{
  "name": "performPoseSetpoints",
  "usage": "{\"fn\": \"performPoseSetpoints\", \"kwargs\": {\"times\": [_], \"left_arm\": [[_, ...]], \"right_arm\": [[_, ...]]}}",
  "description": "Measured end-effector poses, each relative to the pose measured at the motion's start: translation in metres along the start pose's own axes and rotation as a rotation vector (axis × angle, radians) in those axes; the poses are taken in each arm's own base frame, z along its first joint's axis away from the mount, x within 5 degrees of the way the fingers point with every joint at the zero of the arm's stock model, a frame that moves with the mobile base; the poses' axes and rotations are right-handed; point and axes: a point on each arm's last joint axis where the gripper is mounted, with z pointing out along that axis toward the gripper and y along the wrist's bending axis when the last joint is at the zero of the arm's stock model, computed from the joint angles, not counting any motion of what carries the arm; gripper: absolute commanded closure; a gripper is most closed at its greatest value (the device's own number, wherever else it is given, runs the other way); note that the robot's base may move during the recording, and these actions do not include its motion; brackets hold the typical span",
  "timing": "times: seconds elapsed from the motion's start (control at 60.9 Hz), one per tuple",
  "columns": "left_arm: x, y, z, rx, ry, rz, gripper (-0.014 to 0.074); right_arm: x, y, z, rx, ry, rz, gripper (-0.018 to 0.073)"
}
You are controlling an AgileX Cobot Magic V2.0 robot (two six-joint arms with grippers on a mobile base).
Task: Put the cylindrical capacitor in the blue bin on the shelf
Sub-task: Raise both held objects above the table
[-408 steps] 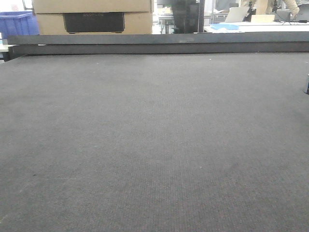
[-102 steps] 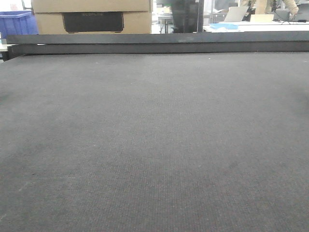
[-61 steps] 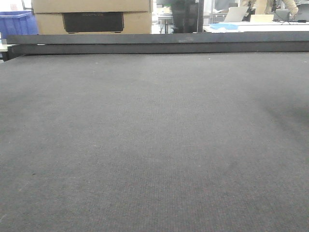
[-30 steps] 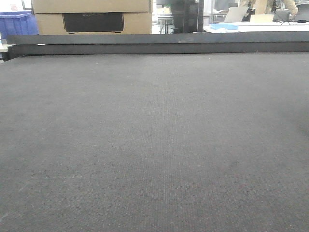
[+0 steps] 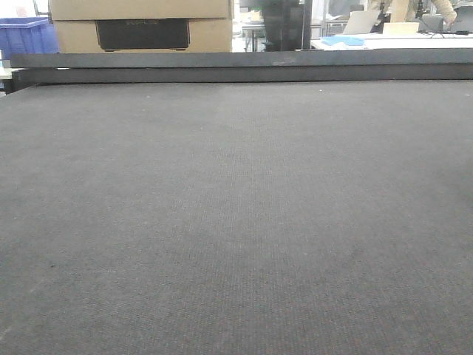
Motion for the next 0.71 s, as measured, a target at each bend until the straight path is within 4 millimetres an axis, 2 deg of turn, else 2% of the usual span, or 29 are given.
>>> {"fn": "performPoseSetpoints", "kwargs": {"times": [0.706], "left_arm": [[0.0000, 0.0000, 0.0000, 0.000, 0.000, 0.000, 0.0707]], "right_arm": [[0.0000, 0.0000, 0.0000, 0.000, 0.000, 0.000, 0.0708]]}}
